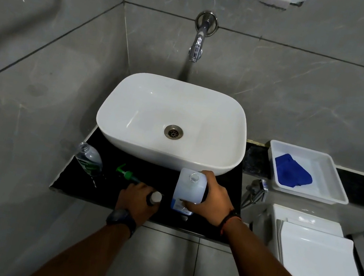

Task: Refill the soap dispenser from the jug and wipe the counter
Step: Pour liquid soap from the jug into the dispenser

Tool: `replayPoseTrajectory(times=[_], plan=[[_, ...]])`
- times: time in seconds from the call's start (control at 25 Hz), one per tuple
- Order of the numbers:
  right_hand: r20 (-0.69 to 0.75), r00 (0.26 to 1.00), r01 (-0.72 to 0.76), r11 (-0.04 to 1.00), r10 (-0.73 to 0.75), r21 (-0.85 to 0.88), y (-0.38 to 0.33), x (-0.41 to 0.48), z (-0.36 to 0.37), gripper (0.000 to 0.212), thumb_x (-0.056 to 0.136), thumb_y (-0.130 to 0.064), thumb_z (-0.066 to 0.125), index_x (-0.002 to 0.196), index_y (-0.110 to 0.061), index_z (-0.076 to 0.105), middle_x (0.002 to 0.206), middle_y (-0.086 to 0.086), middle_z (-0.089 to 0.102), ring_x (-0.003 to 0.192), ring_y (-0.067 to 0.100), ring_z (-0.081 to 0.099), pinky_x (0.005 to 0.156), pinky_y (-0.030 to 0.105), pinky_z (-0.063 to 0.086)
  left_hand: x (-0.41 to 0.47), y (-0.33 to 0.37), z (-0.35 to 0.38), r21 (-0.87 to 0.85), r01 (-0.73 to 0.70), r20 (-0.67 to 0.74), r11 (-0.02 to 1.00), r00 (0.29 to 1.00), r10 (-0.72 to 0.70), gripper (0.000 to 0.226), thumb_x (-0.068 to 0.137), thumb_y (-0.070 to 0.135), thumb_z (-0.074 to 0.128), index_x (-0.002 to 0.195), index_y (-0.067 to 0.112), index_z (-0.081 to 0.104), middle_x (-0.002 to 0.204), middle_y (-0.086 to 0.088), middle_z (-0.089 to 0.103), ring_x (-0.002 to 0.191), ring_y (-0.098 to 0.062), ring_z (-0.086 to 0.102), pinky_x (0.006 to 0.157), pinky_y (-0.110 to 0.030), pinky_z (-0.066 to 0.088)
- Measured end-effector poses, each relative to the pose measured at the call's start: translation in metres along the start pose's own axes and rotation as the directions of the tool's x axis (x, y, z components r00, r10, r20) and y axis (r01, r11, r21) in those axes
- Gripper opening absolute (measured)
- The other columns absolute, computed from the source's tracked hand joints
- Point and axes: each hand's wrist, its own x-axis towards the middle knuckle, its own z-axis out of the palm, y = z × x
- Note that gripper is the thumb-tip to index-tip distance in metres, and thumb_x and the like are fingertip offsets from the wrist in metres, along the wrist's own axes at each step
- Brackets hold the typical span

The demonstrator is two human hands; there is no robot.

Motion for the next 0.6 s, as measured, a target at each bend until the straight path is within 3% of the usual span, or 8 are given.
replayPoseTrajectory(times=[0.16,0.24,0.32,0.4,0.48,0.56,0.6], plan=[[-0.021,1.0,0.007,1.0,-0.007,-0.001,0.005,-0.001,0.002,0.069,0.05,-0.041,0.083,0.106,-0.039,0.042,0.094,-0.015,0.061,0.082,0.002,0.06,0.059,0.006,0.046,0.001,-0.01,0.018,-0.027,0.047,0.052,0.999,0.998,-0.045,0.035,0.074,0.048,0.065,0.096,0.022,0.06,0.106,-0.005,0.063,0.097,-0.03,0.053,0.077,-0.036,0.043],[-0.022,1.0,0.01,1.0,-0.01,0.001,0.006,-0.002,0.002,0.068,0.051,-0.043,0.082,0.106,-0.039,0.042,0.092,-0.02,0.059,0.082,-0.001,0.059,0.06,0.006,0.046,-0.002,-0.015,0.013,-0.235,0.145,0.033,0.961,0.989,-0.141,0.067,0.053,0.058,0.076,0.109,0.029,0.053,0.099,0.002,0.062,0.092,-0.024,0.053,0.078,-0.036,0.047],[-0.023,1.0,0.006,1.0,-0.006,0.005,0.004,-0.002,0.002,0.068,0.05,-0.045,0.081,0.105,-0.04,0.043,0.092,-0.02,0.06,0.083,0.0,0.06,0.063,0.012,0.049,-0.005,-0.023,0.0,-0.453,0.2,-0.125,0.869,0.951,-0.284,0.088,0.035,0.068,0.078,0.108,0.032,0.046,0.09,0.007,0.056,0.084,-0.018,0.052,0.074,-0.033,0.048],[-0.023,1.0,-0.001,1.0,0.001,0.006,0.003,-0.001,0.002,0.068,0.049,-0.045,0.082,0.104,-0.04,0.043,0.093,-0.019,0.061,0.085,0.003,0.062,0.064,0.015,0.05,-0.003,-0.041,-0.018,-0.524,0.214,-0.354,0.824,0.826,-0.439,0.087,0.031,0.076,0.073,0.095,0.024,0.046,0.087,-0.001,0.055,0.082,-0.022,0.053,0.072,-0.036,0.047],[-0.018,1.0,-0.005,1.0,0.006,0.003,0.001,-0.001,0.002,0.067,0.05,-0.042,0.083,0.103,-0.041,0.042,0.094,-0.019,0.06,0.085,0.004,0.061,0.062,0.012,0.049,0.007,-0.065,-0.037,-0.564,0.244,-0.505,0.789,0.653,-0.564,0.092,0.03,0.078,0.071,0.089,0.012,0.046,0.089,-0.013,0.056,0.085,-0.032,0.055,0.074,-0.043,0.048],[-0.014,1.0,-0.013,1.0,0.013,0.007,0.0,-0.002,0.003,0.065,0.051,-0.041,0.083,0.101,-0.042,0.041,0.093,-0.021,0.058,0.084,0.001,0.06,0.059,0.007,0.046,0.018,-0.08,-0.052,-0.592,0.31,-0.539,0.744,0.534,-0.651,0.099,0.031,0.068,0.08,0.102,0.01,0.044,0.105,-0.02,0.054,0.099,-0.038,0.051,0.083,-0.05,0.045],[-0.013,1.0,-0.017,1.0,0.017,0.011,-0.001,-0.002,0.003,0.064,0.052,-0.041,0.083,0.101,-0.041,0.041,0.093,-0.021,0.058,0.084,0.0,0.059,0.058,0.006,0.045,0.022,-0.084,-0.056,-0.602,0.337,-0.523,0.724,0.518,-0.677,0.105,0.033,0.06,0.085,0.114,0.011,0.039,0.116,-0.021,0.049,0.108,-0.039,0.046,0.089,-0.053,0.041]])
